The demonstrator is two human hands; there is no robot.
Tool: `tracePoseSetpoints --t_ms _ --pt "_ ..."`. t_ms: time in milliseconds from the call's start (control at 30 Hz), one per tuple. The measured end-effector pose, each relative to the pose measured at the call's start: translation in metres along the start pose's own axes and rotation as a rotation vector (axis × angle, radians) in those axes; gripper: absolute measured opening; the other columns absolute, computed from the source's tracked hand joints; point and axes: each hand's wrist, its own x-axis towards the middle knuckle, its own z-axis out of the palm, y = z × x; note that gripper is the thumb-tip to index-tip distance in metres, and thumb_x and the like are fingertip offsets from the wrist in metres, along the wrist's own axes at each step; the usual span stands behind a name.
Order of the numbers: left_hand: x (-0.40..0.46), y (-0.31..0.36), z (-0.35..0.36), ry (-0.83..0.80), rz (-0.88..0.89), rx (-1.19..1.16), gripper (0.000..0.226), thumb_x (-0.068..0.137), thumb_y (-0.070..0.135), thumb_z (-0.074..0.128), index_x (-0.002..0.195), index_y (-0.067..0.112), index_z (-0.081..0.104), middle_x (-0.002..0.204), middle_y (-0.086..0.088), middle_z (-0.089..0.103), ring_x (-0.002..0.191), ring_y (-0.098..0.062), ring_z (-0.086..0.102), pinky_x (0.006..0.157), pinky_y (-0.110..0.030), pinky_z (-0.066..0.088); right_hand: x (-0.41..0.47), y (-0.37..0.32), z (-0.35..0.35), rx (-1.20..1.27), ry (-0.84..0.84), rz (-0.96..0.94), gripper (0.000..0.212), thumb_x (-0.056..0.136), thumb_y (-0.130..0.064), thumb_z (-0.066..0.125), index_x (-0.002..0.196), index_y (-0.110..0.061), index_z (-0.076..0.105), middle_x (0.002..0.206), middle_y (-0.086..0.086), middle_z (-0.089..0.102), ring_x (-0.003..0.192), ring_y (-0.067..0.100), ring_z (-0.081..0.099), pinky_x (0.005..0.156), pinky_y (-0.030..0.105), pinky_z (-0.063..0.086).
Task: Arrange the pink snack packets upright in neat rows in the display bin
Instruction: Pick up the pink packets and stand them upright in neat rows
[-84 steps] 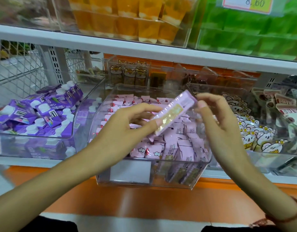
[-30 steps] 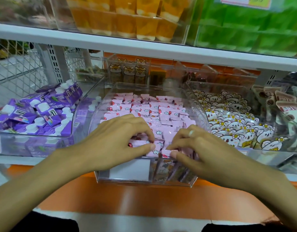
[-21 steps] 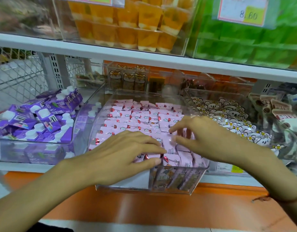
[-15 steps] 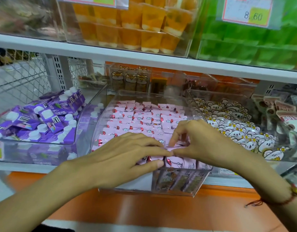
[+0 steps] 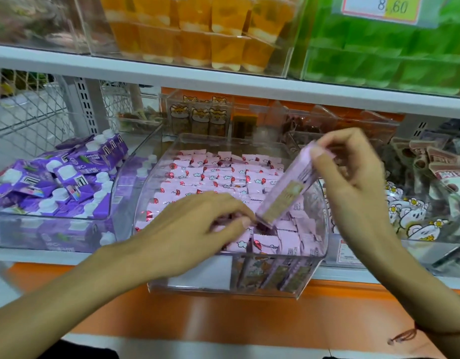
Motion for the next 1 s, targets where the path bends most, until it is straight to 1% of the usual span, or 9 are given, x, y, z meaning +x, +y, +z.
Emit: tracePoseSetpoints --t_ms 100,200,367,500,600,667,767,933,1000 --pt "0.004 -0.008 -0.001 0.277 -0.111 -0.227 0.028 0.086 0.061 0.044 0.109 0.047 0.054 0.114 0.033 0.055 0.107 0.011 0.049 0.087 -0.024 0.044 0.003 -0.005 -0.004 0.212 0.155 0.098 0.009 0.089 -0.020 0.052 0.082 -0.024 0.050 0.077 -0.008 0.053 0.070 0.007 0.047 0.068 0.023 0.040" --pt "0.004 -0.005 0.002 0.246 -0.080 -0.328 0.043 0.076 0.069 0.051 0.117 0.055 0.047 0.119 0.038 0.050 0.109 0.014 0.048 0.078 -0.014 0.043 -0.004 -0.005 0.006 0.366 0.085 0.309 0.015 0.096 -0.013 0.050 0.082 -0.018 0.052 0.067 -0.013 0.057 0.068 0.004 0.053 0.070 0.021 0.049" --pt "0.003 0.005 0.004 0.184 -0.062 -0.445 0.035 0.079 0.052 0.066 0.112 0.048 0.056 0.103 0.020 0.066 0.091 -0.002 0.063 0.064 -0.014 0.051 -0.005 -0.007 0.010 0.386 -0.054 0.461 0.009 0.096 -0.016 0.050 0.093 -0.012 0.058 0.087 0.004 0.057 0.083 0.012 0.057 0.084 0.024 0.053" --pt "0.016 0.017 -0.011 0.125 -0.432 -0.883 0.027 0.088 0.039 0.052 0.095 0.018 0.068 0.075 -0.001 0.074 0.053 -0.009 0.063 0.039 -0.015 0.042 -0.006 -0.007 0.004 -0.040 -0.073 0.125 0.024 0.093 -0.022 0.056 0.116 -0.025 0.050 0.109 -0.009 0.055 0.103 0.000 0.051 0.092 0.016 0.038" --pt "0.019 0.022 -0.021 0.022 -0.604 -1.212 0.049 0.092 0.035 0.044 0.062 0.008 0.071 0.054 -0.012 0.064 0.038 -0.017 0.048 0.028 -0.007 0.029 -0.011 -0.011 0.006 -0.358 -0.233 -0.219 0.052 0.084 -0.018 0.057 0.133 -0.023 0.042 0.132 -0.007 0.045 0.126 0.008 0.037 0.107 0.023 0.028" --pt "0.024 0.020 -0.022 0.007 -0.645 -1.145 0.037 0.074 0.043 0.057 0.067 0.010 0.073 0.058 -0.012 0.066 0.036 -0.017 0.049 0.031 -0.007 0.030 -0.013 -0.009 0.009 -0.496 -0.359 -0.319 0.060 0.081 -0.019 0.057 0.139 -0.019 0.041 0.142 -0.006 0.039 0.134 0.013 0.030 0.112 0.035 0.024" --pt "0.019 0.013 -0.017 -0.031 -0.607 -0.998 0.045 0.050 0.055 0.062 0.064 0.014 0.075 0.061 -0.009 0.068 0.038 -0.014 0.053 0.032 -0.010 0.028 -0.017 -0.005 0.013 -0.571 -0.487 -0.320 0.056 0.085 -0.025 0.054 0.139 -0.023 0.042 0.140 -0.009 0.044 0.130 0.011 0.030 0.109 0.028 0.019" --pt "0.019 0.003 -0.018 0.004 -0.544 -0.953 0.064 0.067 0.070 0.039 0.068 0.017 0.074 0.065 -0.008 0.071 0.039 -0.011 0.054 0.032 -0.011 0.026 -0.010 0.001 0.011 -0.516 -0.338 -0.258 0.038 0.082 -0.037 0.063 0.115 -0.020 0.060 0.105 -0.007 0.057 0.099 0.014 0.046 0.084 0.024 0.038" --pt "0.015 0.000 -0.015 0.134 -0.423 -0.784 0.046 0.086 0.055 0.044 0.076 0.022 0.074 0.070 0.000 0.072 0.048 -0.005 0.059 0.036 -0.012 0.034 -0.004 0.004 0.006 -0.330 -0.223 -0.107 0.033 0.082 -0.040 0.067 0.108 -0.022 0.058 0.098 -0.009 0.059 0.090 0.012 0.053 0.076 0.018 0.042"
